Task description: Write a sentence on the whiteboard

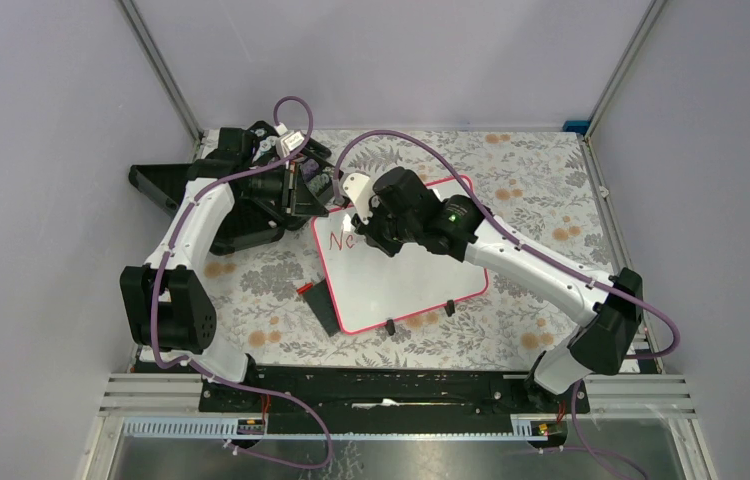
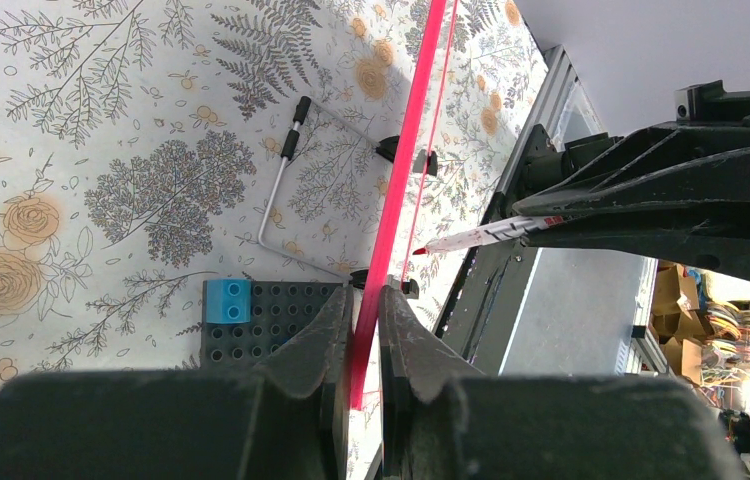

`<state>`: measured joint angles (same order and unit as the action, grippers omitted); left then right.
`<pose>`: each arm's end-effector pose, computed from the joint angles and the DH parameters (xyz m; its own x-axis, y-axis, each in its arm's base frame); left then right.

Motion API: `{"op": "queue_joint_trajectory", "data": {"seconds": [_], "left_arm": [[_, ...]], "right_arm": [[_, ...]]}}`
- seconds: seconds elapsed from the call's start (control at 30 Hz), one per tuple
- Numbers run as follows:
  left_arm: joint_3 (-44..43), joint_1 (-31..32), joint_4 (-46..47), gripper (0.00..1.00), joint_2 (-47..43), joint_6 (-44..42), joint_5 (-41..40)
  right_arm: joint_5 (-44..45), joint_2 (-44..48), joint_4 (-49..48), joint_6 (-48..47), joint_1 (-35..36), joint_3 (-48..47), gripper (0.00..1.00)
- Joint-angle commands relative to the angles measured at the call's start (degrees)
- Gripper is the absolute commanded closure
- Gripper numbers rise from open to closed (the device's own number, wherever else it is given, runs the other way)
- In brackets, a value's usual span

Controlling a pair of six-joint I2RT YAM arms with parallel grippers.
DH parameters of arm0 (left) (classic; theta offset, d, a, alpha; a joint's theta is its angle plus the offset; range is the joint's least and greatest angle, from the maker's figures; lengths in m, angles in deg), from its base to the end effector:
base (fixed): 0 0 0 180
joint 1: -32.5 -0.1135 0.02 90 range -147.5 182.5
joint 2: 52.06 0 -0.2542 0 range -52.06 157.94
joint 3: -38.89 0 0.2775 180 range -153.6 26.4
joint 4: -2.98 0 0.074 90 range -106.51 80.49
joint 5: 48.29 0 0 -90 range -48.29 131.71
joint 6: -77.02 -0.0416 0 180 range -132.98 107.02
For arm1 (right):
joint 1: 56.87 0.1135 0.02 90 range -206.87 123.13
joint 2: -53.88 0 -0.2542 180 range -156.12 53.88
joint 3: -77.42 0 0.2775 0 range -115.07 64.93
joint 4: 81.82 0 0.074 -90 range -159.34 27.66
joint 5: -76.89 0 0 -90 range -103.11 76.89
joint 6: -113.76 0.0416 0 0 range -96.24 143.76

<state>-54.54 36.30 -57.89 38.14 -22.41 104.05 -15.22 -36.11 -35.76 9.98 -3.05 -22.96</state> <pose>0.3447 -0.0598 0.3045 -0.7489 0.1260 -0.6506 0.6351 0.4168 -0.6504 0.2271 0.3131 0.3504 -0.1380 -0.5919 -0.7941 -0.8825 0.4374 -0.1727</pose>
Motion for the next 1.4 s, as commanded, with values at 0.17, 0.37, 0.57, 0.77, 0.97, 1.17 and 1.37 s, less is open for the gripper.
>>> {"op": "queue_joint_trajectory", "data": {"seconds": [0.17,0.37,0.57,0.77,0.97,1.17,1.37], "left_arm": [[0.1,-0.1,0.7,1.00,0.0,-0.1,-0.4],[-0.1,-0.1,0.7,1.00,0.2,-0.1,-0.3],[-0.1,-0.1,0.7,1.00,0.1,-0.1,-0.5],[0.0,-0.1,0.7,1.00,0.1,-0.1,-0.5],[0.0,-0.1,0.7,1.00,0.1,-0.1,-0.5],[0.0,-0.1,0.7,1.00,0.1,-0.1,-0.4],[0.0,-0.1,0.7,1.00,0.1,0.0,-0.5]], "right_arm": [[1.8,-0.7,-1.1,-1.1,-1.1,-3.9,1.00],[1.8,-1.5,-1.1,-1.2,-1.2,-4.4,1.00],[1.6,-1.9,-1.3,-1.1,-1.3,-3.2,1.00],[1.7,-1.2,-1.5,-1.1,-1.3,-1.2,1.00],[1.8,0.0,-1.4,-0.7,-1.3,0.5,1.00],[1.7,0.7,-1.4,-0.6,-1.3,1.5,1.00],[3.5,0.4,-1.4,-1.6,-1.4,0.4,1.00]]}}
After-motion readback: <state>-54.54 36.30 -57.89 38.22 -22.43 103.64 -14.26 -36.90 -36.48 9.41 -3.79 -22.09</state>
